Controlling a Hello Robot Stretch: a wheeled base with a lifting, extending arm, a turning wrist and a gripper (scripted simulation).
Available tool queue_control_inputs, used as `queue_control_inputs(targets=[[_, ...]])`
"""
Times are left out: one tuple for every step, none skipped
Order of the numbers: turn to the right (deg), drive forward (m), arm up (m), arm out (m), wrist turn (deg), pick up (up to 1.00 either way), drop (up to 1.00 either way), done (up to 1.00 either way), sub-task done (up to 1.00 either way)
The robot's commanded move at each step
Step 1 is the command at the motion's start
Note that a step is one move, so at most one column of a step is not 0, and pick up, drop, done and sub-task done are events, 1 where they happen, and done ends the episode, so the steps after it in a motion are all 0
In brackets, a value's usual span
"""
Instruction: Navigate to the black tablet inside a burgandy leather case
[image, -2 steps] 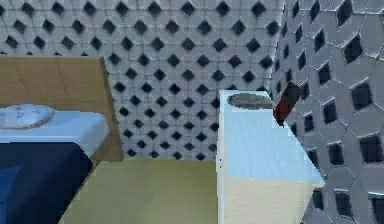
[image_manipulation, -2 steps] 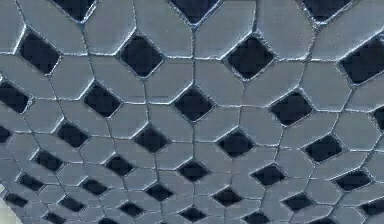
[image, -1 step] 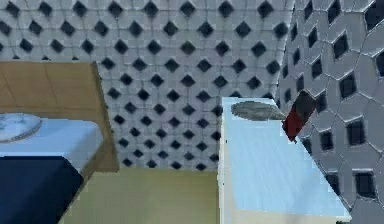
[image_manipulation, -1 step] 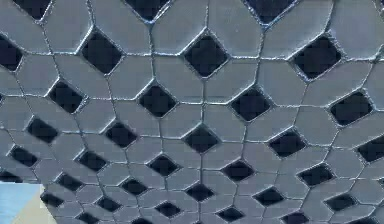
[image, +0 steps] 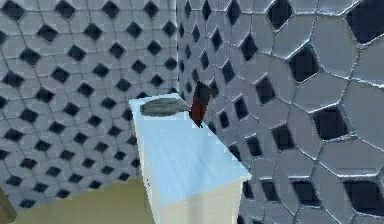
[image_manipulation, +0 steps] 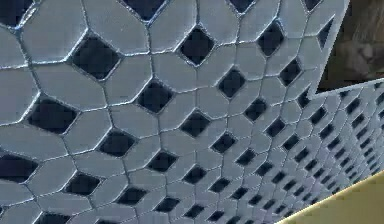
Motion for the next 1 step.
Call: queue_control_inputs(targets=[[0.0, 0.00, 0.00, 0.00, 0.0, 0.00, 0.00, 1.00, 0.00]])
